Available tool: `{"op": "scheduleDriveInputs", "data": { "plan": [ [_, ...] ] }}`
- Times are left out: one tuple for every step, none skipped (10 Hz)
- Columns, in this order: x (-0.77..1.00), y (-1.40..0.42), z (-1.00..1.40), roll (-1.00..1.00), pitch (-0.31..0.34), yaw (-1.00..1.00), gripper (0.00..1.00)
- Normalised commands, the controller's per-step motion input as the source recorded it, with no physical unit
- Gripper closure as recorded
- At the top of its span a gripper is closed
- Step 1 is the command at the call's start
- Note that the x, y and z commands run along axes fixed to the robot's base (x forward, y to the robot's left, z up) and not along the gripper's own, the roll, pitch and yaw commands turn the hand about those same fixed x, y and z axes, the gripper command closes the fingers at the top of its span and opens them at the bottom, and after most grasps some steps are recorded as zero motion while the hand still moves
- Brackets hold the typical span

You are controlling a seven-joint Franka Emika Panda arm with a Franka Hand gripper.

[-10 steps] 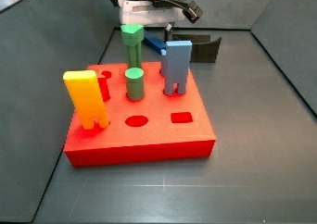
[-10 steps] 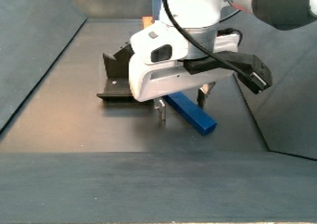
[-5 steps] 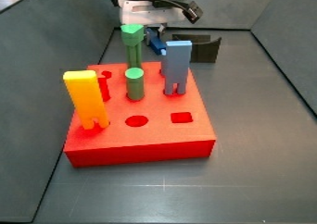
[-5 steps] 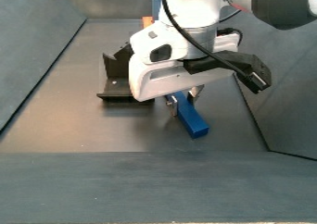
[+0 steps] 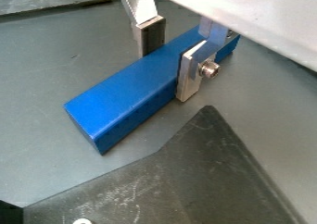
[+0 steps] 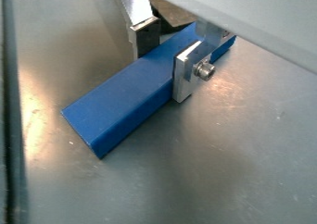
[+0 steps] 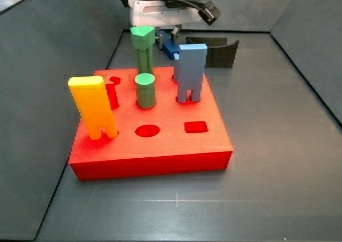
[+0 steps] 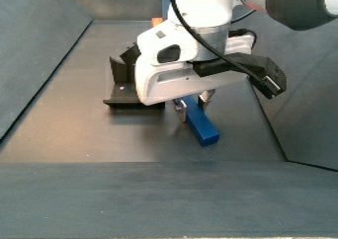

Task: Pick up the rectangle object. Move up. Place the rectangle object on the fixture. Regrasp the rectangle object. Move to above the board. Insert the rectangle object.
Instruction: Pick up the rectangle object, then move up, then place the rectangle object on the fixture.

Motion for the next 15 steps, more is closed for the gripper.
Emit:
{"op": "scheduleDriveInputs", "data": {
  "plan": [
    [0.0, 0.0, 0.0, 0.0, 0.0, 0.0, 1.0],
    [0.0, 0.0, 0.83, 0.0, 0.0, 0.0, 1.0],
    [-0.06, 0.0, 0.79, 0.0, 0.029, 0.0, 1.0],
    [-0.07, 0.0, 0.68, 0.01, 0.041, -0.01, 1.0],
    [-0.06, 0.0, 0.6, 0.03, 0.045, -0.01, 1.0],
    [-0.03, 0.0, 0.35, 0.06, 0.065, -0.02, 1.0],
    [-0.02, 0.0, 0.25, 0.08, 0.072, -0.02, 1.0],
    [0.0, 0.0, 1.0, 0.0, 0.0, 0.0, 1.0],
    [0.0, 0.0, 1.0, 0.01, 0.005, 0.0, 1.0],
    [-0.01, 0.0, 1.0, 0.02, 0.029, 0.0, 1.0],
    [-0.01, 0.0, 1.0, 0.04, 0.039, -0.01, 1.0],
    [-0.02, 0.0, 1.0, 0.06, 0.05, -0.01, 1.0],
    [-0.02, 0.0, 1.0, 0.08, 0.061, -0.01, 1.0],
    [-0.03, -0.01, 1.0, 0.1, 0.07, 0.0, 1.0],
    [-0.03, -0.01, 1.0, 0.11, 0.075, 0.01, 1.0]
  ]
}}
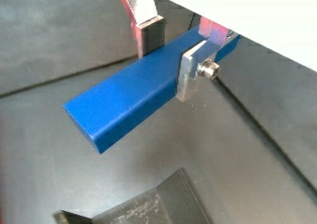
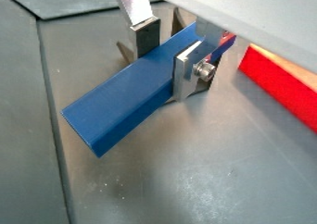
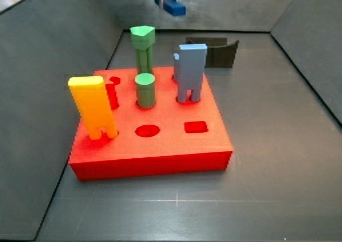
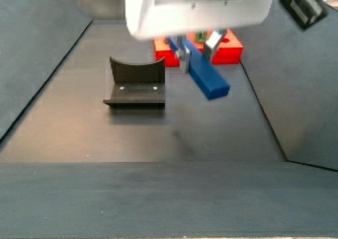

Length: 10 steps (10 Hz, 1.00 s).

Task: Pick up the rectangle object. Move up. Place the rectangle object on the fixture. Regrasp the rectangle object. Move to above the board. Insert the rectangle object.
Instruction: Place the rectangle object on the fixture.

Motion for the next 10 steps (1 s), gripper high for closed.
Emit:
{"op": "scheduleDriveInputs", "data": {
  "plan": [
    [-0.03, -0.01, 0.89, 0.12, 0.079, 0.02, 1.0],
    [-0.02, -0.01, 0.79, 0.11, 0.078, 0.02, 1.0],
    [-0.02, 0.0, 0.6, 0.11, 0.083, 0.03, 1.0],
    [-0.01, -0.01, 0.45, 0.1, 0.088, 0.03, 1.0],
    [0.0, 0.0, 0.3, 0.1, 0.094, 0.03, 1.0],
    [1.0, -0.89, 0.0, 0.07, -0.018, -1.0, 1.0],
    [1.0, -0.87, -0.08, 0.06, -0.005, -1.0, 1.0],
    [1.0, -0.77, -0.08, 0.06, -0.008, -0.9, 1.0],
    [1.0, -0.65, -0.07, 0.06, -0.004, -0.65, 1.0],
    [1.0, -0.54, -0.06, 0.06, 0.012, -0.43, 1.0]
  ]
}}
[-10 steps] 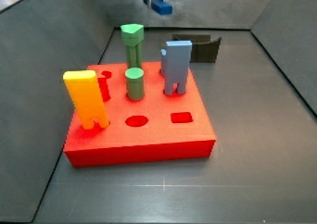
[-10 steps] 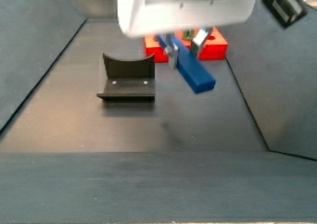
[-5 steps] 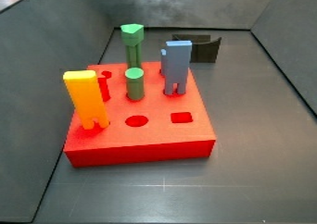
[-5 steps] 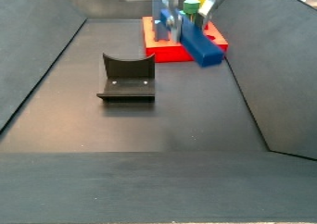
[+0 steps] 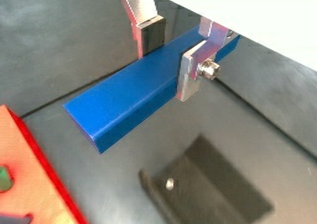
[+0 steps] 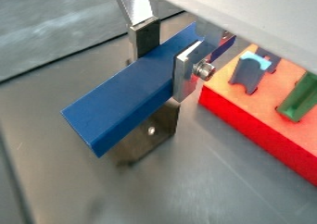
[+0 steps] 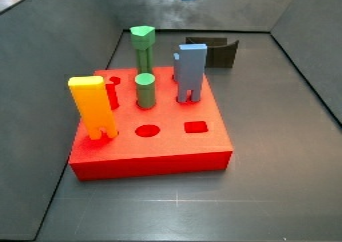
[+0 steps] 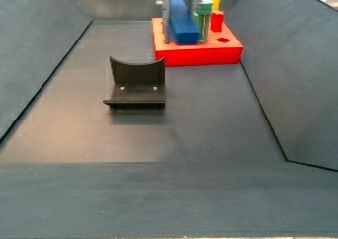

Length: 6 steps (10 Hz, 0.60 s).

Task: Pick up the rectangle object. Move up. Place the rectangle object on the fixture. Regrasp the rectangle object. Move to above the board. Insert the rectangle object.
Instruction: Place the rectangle object on the fixture.

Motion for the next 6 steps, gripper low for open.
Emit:
{"op": "scheduleDriveInputs", "data": {
  "plan": [
    [1.0, -0.45, -0.06, 0.06, 0.025, -0.23, 1.0],
    [1.0, -0.35, -0.05, 0.06, 0.034, -0.14, 1.0],
    [1.0, -0.26, -0.04, 0.06, 0.051, -0.06, 1.0],
    [0.91, -0.19, -0.03, 0.06, 0.064, -0.03, 1.0],
    [0.8, -0.11, -0.02, 0.06, 0.078, -0.01, 1.0],
    [0.69, -0.07, -0.01, 0.05, 0.095, 0.01, 1.0]
  ]
}}
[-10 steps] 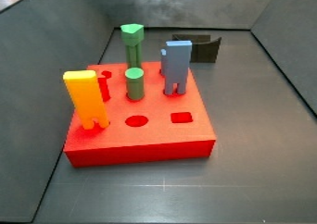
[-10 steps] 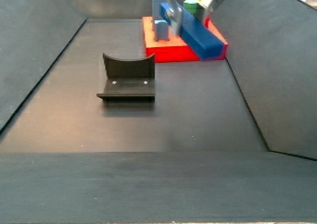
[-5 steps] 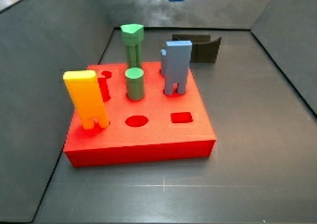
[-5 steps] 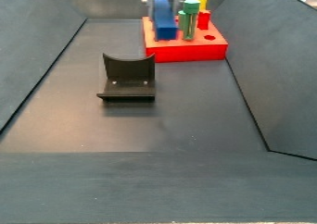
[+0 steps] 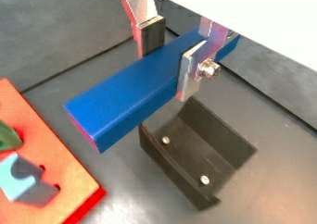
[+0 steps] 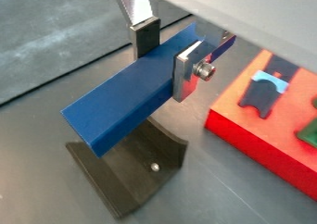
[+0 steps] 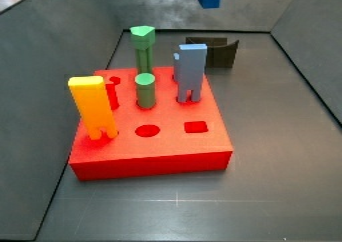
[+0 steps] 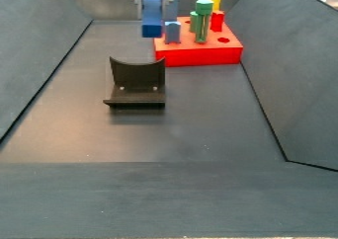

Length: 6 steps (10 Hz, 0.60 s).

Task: Pick up the rectangle object. Move up. Place the rectangle object on the fixture. Regrasp the rectangle object. Move to above the board. Insert the rectangle object.
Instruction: Place the rectangle object on the fixture.

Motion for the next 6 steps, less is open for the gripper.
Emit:
{"op": "scheduleDriveInputs", "data": {
  "plan": [
    [0.56, -0.04, -0.01, 0.05, 0.115, 0.01, 1.0],
    [0.46, -0.03, 0.0, 0.04, 0.128, 0.02, 1.0],
    [0.38, -0.02, 0.0, 0.04, 0.141, 0.02, 1.0],
    [0.3, -0.01, 0.0, 0.04, 0.149, 0.02, 1.0],
    [0.12, 0.29, 0.15, -1.0, 0.01, -0.1, 1.0],
    [0.07, 0.29, 0.14, -1.0, 0.011, -0.1, 1.0]
  ]
}}
